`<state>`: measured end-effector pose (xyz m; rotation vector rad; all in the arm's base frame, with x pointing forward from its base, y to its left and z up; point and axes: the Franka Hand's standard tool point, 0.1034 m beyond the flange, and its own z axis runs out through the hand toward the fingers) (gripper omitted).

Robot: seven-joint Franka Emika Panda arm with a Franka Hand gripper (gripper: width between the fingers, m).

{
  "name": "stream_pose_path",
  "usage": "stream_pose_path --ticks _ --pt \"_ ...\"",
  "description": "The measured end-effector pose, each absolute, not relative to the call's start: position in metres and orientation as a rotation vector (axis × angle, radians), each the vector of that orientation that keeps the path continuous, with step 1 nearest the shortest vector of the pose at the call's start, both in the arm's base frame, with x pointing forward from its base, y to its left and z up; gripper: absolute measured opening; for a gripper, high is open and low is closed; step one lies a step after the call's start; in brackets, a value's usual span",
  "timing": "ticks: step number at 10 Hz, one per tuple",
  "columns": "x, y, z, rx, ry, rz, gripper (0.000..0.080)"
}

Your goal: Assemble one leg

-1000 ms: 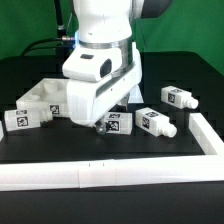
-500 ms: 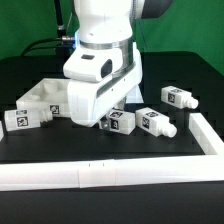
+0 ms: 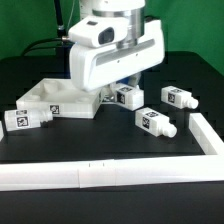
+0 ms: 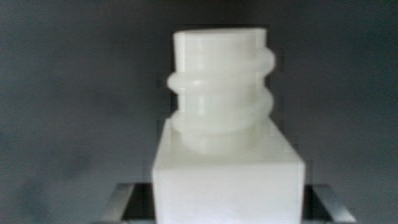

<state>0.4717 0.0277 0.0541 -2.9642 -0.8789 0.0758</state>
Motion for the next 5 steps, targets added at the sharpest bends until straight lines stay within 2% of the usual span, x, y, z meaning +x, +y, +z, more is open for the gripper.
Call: stream_pose_path --ticks 1,5 --pt "0.4612 0.0334 0.0538 -2.988 -0.72 0.15 0.0281" --pt "0.4624 0.032 0.054 -2.98 -0.717 0.162 0.0281"
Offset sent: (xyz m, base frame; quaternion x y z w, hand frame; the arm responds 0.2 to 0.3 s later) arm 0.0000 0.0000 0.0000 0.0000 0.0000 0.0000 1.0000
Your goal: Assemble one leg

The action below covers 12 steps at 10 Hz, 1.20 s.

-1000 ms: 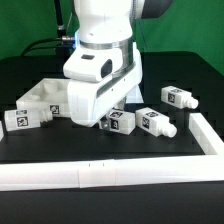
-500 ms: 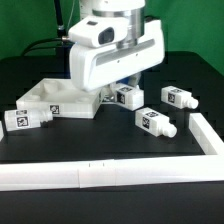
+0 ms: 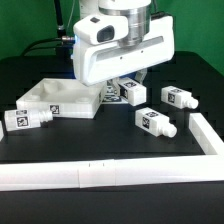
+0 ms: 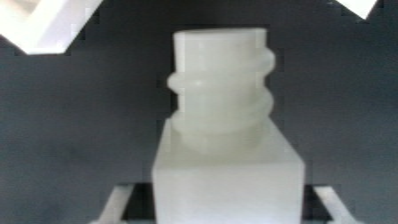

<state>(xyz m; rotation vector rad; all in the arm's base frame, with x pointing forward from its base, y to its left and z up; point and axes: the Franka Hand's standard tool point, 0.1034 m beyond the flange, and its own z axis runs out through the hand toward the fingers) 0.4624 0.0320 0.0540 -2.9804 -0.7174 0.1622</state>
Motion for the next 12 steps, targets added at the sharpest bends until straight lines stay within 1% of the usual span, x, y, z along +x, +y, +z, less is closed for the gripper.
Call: stream_pose_path --ticks 2,3,4,5,6,7,9,11,12 --pt "0.459 0.033 0.054 -2.988 -0.695 0.16 0.0281" --pt "0.437 0.033 0.054 -3.008 -0.639 0.15 0.0281" --pt "0.407 0.033 0.048 -3.014 -0.591 0.171 0.0281" --pt "0.388 0.038 0.037 -3.025 -0.57 0.159 0.0281" --pt "0.374 0.045 0.029 -3.029 -0.57 0.155 0.0281" --pt "0.372 0.048 0.025 -3.03 -0.561 0.16 0.0281" --pt "0.369 0.058 0.01 -3.031 -0.563 0.142 0.0281" --pt "0.37 0.059 0.008 -3.032 -0.568 0.128 0.0281" --pt "0.37 0.059 0.008 -3.032 -0.568 0.129 0.0411"
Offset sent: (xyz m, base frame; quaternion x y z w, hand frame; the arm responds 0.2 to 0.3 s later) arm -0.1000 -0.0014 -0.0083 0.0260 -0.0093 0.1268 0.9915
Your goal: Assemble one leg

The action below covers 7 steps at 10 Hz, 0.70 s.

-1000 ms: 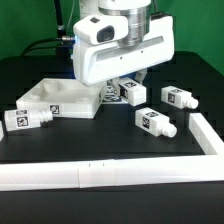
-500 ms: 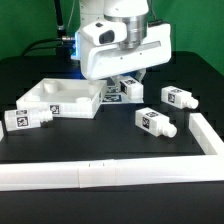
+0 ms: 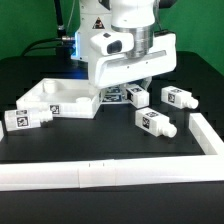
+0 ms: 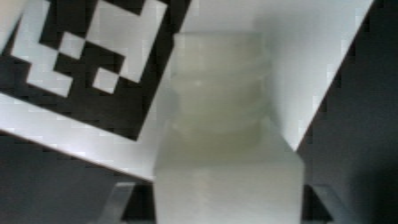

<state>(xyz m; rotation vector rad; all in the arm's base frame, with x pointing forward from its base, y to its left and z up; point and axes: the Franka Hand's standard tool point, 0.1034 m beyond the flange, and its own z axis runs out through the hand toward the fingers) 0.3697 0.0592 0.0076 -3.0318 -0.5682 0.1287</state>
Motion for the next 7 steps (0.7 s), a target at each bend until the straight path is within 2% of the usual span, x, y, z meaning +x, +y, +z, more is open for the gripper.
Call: stream_pose_path --ticks 1,2,3,4,5,7 --pt "0.37 0.059 0.008 -3.032 -0.568 0.129 0.0546" --pt "0.37 0.059 0.008 -3.032 -0.568 0.129 0.0546" --pt "0.371 0.059 0.009 -3.032 -0.568 0.128 0.0628" --pt "0.378 0.056 0.022 -3.025 -0.564 0.196 0.0643" --pt "0.396 0.053 0.04 -3.018 -0.575 0.222 0.0643" --pt "0.445 0.051 0.059 -3.01 -0.574 0.228 0.0649"
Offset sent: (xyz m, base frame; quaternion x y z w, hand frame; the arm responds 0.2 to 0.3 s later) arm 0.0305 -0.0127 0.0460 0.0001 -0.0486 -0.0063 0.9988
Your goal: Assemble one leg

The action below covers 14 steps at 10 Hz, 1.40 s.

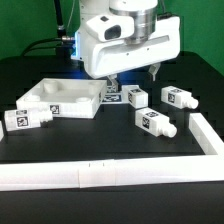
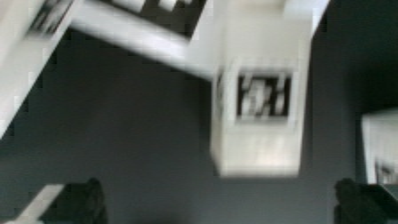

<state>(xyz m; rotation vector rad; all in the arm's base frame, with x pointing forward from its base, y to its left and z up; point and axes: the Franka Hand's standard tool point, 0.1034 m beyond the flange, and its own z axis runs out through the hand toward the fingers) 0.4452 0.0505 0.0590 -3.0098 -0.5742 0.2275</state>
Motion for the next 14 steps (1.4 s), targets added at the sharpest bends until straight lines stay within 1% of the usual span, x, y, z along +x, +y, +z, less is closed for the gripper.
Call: stream_pose_path --ticks 2,3,5,7,8,10,13,14 --pt "0.489 0.058 0.063 -3.004 -0.57 0.215 0.0649" --pt "0.501 0.067 0.059 -3.009 -0.559 0.187 0.0649" --pt "0.505 0.075 0.038 -3.003 -0.581 0.174 0.0649" --pt "0.511 0.073 0.026 -2.987 -0.639 0.162 0.0649" --pt "0.508 0.074 0.02 -2.984 -0.67 0.128 0.0649" --pt "0.488 0.064 0.006 -2.96 -0.777 0.106 0.0649" --pt "0.488 0.062 0.006 -2.961 -0.773 0.106 0.0637" --pt "0.488 0.061 0.006 -2.961 -0.772 0.106 0.0463"
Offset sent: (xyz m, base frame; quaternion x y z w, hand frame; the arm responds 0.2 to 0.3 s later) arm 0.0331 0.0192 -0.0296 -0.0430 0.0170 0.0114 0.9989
